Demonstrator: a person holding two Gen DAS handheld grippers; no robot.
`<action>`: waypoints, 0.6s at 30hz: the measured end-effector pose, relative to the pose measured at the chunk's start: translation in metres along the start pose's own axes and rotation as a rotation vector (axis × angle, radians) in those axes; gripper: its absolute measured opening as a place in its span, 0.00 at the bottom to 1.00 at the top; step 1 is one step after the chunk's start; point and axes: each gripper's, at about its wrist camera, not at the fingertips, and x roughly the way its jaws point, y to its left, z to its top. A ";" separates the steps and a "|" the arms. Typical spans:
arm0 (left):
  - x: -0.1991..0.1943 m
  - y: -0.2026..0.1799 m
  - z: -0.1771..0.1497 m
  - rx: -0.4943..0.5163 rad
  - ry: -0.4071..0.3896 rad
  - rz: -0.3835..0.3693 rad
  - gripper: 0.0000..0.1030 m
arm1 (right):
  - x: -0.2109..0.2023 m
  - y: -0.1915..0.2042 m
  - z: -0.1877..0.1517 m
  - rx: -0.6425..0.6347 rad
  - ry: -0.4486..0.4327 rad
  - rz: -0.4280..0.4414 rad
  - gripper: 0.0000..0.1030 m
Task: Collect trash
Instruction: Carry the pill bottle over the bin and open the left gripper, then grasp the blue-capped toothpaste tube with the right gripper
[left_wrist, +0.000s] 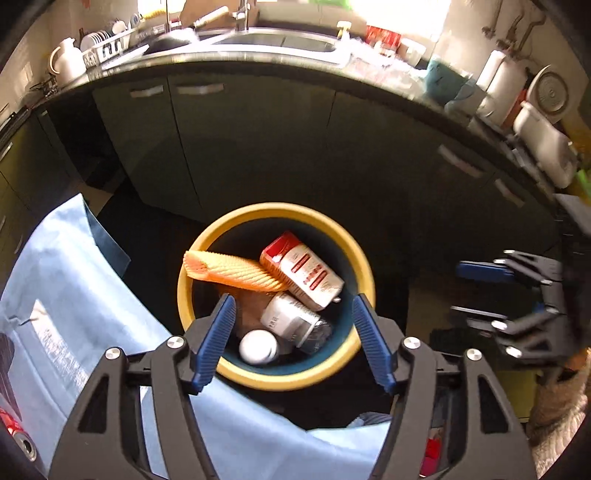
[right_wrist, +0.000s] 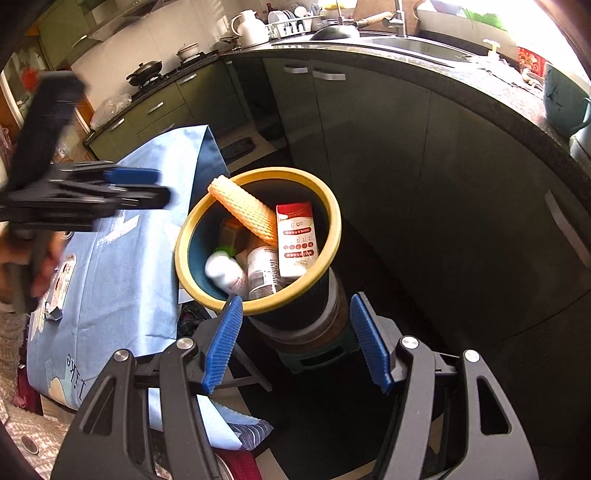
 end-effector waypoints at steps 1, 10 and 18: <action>-0.025 0.001 -0.010 0.000 -0.049 -0.001 0.66 | 0.001 0.003 0.001 -0.008 0.001 0.006 0.59; -0.192 0.022 -0.141 -0.087 -0.356 0.187 0.89 | 0.027 0.087 0.024 -0.188 0.048 0.084 0.59; -0.256 0.053 -0.277 -0.260 -0.404 0.372 0.94 | 0.063 0.230 0.041 -0.452 0.132 0.246 0.59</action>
